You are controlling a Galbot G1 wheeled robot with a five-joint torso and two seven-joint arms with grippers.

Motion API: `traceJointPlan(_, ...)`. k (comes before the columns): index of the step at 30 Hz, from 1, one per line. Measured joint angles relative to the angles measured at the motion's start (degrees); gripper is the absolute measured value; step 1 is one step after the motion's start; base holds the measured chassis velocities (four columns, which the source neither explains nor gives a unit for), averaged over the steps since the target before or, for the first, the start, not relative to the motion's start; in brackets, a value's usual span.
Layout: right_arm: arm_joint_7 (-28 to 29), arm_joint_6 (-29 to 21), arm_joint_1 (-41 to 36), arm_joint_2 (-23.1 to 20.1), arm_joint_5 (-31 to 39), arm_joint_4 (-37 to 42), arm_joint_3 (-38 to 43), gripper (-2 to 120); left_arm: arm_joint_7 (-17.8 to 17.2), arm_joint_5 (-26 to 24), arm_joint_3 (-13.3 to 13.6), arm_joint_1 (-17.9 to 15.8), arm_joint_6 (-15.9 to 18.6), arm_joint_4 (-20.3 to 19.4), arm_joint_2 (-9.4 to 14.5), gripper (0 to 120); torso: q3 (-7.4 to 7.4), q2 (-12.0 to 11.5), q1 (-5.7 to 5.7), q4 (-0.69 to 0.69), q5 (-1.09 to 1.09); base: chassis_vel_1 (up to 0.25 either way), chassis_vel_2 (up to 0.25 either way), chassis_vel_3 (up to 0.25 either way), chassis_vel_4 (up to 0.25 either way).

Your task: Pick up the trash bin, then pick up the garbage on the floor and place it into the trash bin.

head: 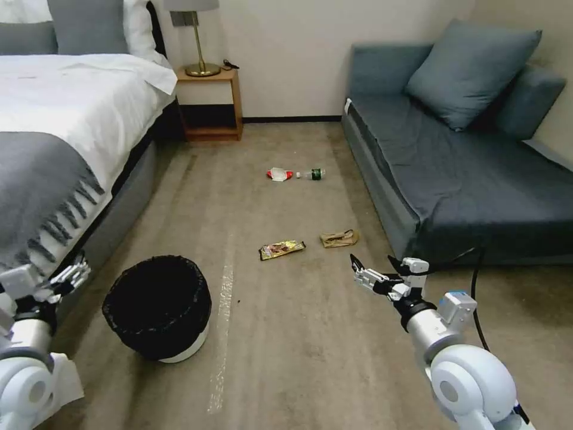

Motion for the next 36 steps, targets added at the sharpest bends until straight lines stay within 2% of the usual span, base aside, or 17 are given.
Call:
traceJointPlan(8, -0.08, 0.51, 0.00, -0.06, -0.01, -0.21, 0.12, 100, -0.01, 0.07, 0.35, -0.16, 0.57, 1.81, 0.46, 94, 0.00, 0.00, 0.00, -0.01, -0.05, 0.000, 0.000, 0.000, 0.000)
traceJointPlan(13, -0.33, 1.40, -0.15, 0.18, -0.13, -0.63, 0.24, 100, 1.27, 0.18, 1.83, -1.37, 1.74, 4.79, 2.07, 94, 0.00, 0.00, 0.00, -0.01, -0.05, 0.000, 0.000, 0.000, 0.000)
traceJointPlan(23, -0.49, 2.68, -1.10, 0.26, -0.58, -0.80, 1.44, 100, 2.90, 0.54, 4.80, -6.26, 6.48, 11.21, 2.45, 94, 0.00, 0.00, 0.00, -0.01, -0.05, 0.000, 0.000, 0.000, 0.000)
traceJointPlan(32, -0.49, 3.10, -1.41, 0.69, -1.23, -1.08, 1.62, 100, 11.06, 1.73, 7.29, -8.65, 12.13, 13.46, 3.62, 96, 0.00, 0.00, 0.00, -0.02, -0.05, 0.000, 0.000, 0.000, 0.000)
traceJointPlan(36, -0.49, 3.17, -1.32, 0.93, -1.40, -1.38, 1.58, 100, 11.49, 2.47, 8.06, -9.13, 12.72, 15.00, 4.28, 96, 0.00, 0.00, 0.00, -0.01, -0.05, 0.000, 0.000, 0.000, 0.000)
